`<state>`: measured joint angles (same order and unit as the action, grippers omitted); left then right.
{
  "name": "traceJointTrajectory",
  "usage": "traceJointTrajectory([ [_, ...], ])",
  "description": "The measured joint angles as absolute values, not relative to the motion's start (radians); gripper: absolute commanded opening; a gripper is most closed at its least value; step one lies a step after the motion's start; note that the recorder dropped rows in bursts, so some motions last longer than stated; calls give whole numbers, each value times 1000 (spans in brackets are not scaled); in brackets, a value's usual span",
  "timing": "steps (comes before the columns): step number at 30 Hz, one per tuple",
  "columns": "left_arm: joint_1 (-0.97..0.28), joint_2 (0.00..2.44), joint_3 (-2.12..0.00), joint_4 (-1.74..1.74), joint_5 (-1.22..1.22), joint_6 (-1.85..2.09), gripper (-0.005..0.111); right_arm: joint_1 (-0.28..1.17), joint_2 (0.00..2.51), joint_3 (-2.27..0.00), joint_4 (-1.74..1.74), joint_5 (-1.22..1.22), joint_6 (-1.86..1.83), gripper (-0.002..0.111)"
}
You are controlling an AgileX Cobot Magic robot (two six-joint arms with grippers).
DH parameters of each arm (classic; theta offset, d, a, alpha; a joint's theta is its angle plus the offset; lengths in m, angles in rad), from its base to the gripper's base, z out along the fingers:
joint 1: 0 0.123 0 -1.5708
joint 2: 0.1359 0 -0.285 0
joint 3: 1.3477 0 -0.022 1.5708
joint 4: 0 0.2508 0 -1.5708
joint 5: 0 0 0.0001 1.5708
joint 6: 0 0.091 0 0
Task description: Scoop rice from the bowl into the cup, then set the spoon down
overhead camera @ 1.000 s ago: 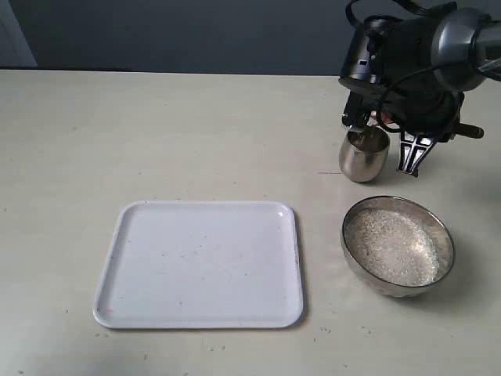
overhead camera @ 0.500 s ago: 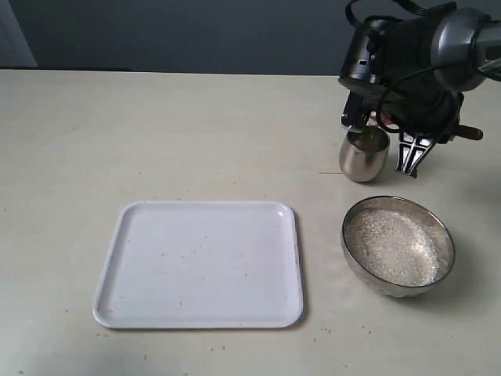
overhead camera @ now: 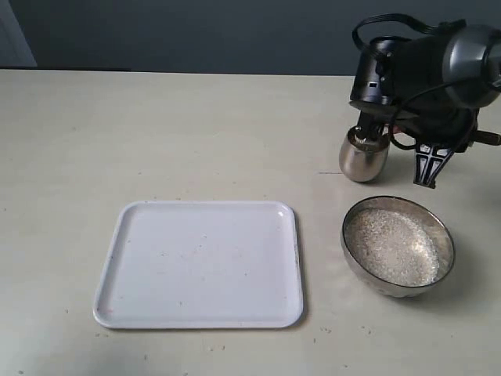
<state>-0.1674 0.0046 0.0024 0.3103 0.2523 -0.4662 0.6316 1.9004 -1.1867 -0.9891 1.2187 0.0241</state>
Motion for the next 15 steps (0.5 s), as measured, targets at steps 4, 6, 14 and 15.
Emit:
traceJointTrajectory([
  [4, -167, 5, 2, 310, 252, -466, 1, 632, 1900, -1187, -991, 1219, 26, -1],
  [6, -167, 5, 2, 310, 252, -466, 1, 632, 1900, -1185, -994, 1219, 28, -1],
  [14, -167, 5, 2, 310, 252, -466, 1, 663, 1900, -1185, -1055, 1221, 45, -1],
  [15, -167, 5, 2, 310, 252, -466, 1, 670, 1900, -1185, -1063, 1221, 45, -1],
])
